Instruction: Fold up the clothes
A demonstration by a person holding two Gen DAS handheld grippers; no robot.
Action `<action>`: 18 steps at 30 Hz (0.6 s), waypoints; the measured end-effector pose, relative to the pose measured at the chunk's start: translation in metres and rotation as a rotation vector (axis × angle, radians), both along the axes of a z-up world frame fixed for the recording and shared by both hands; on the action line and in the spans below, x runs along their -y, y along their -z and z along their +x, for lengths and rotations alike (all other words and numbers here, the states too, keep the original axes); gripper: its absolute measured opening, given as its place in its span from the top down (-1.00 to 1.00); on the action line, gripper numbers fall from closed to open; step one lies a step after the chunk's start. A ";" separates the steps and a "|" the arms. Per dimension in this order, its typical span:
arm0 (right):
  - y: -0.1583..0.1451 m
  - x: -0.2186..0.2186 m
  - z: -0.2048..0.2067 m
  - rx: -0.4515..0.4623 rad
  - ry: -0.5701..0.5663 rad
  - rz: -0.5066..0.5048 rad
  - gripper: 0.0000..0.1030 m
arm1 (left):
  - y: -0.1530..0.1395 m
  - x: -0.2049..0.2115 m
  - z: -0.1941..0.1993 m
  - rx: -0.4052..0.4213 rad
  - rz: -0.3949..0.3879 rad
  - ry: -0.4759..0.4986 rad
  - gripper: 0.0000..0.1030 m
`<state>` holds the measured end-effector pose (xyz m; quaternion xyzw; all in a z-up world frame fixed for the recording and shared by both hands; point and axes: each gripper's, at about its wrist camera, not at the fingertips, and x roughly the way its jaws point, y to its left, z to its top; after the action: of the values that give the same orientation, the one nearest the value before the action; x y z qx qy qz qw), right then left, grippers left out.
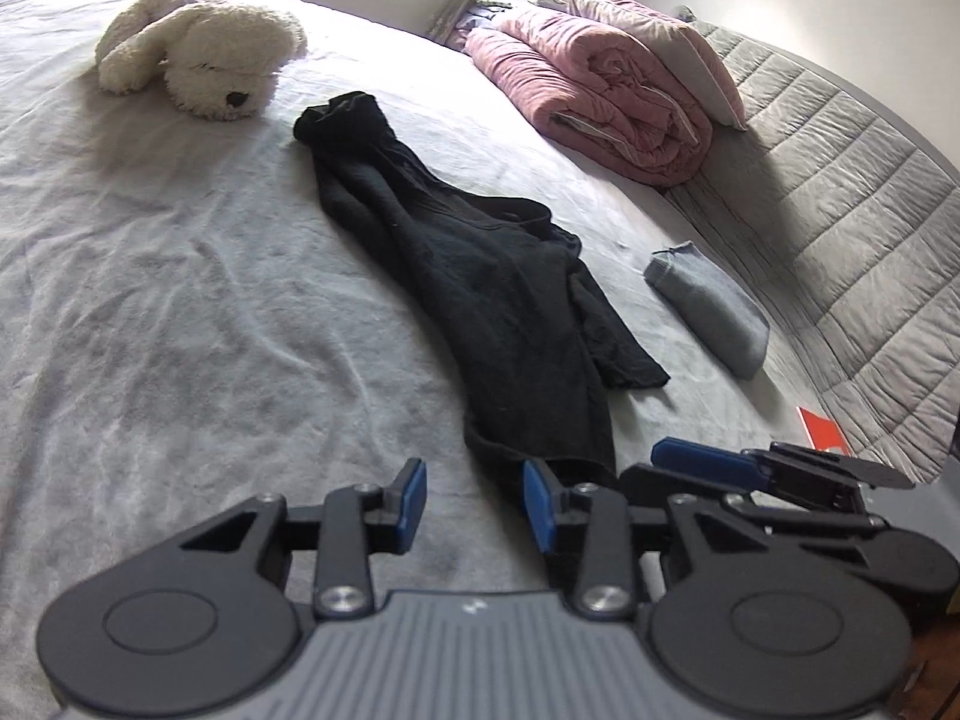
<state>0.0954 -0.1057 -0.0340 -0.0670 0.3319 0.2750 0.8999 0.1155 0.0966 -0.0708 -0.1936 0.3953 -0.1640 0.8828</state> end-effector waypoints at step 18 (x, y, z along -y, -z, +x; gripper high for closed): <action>0.052 -0.056 -0.002 0.248 -0.301 -0.527 0.60 | 0.003 -0.029 0.012 -0.054 -0.009 -0.066 0.29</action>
<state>0.0931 -0.0495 -0.0857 -0.3791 0.2658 0.2991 0.8344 0.1277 0.1252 -0.0738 -0.2151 0.4116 -0.1311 0.8758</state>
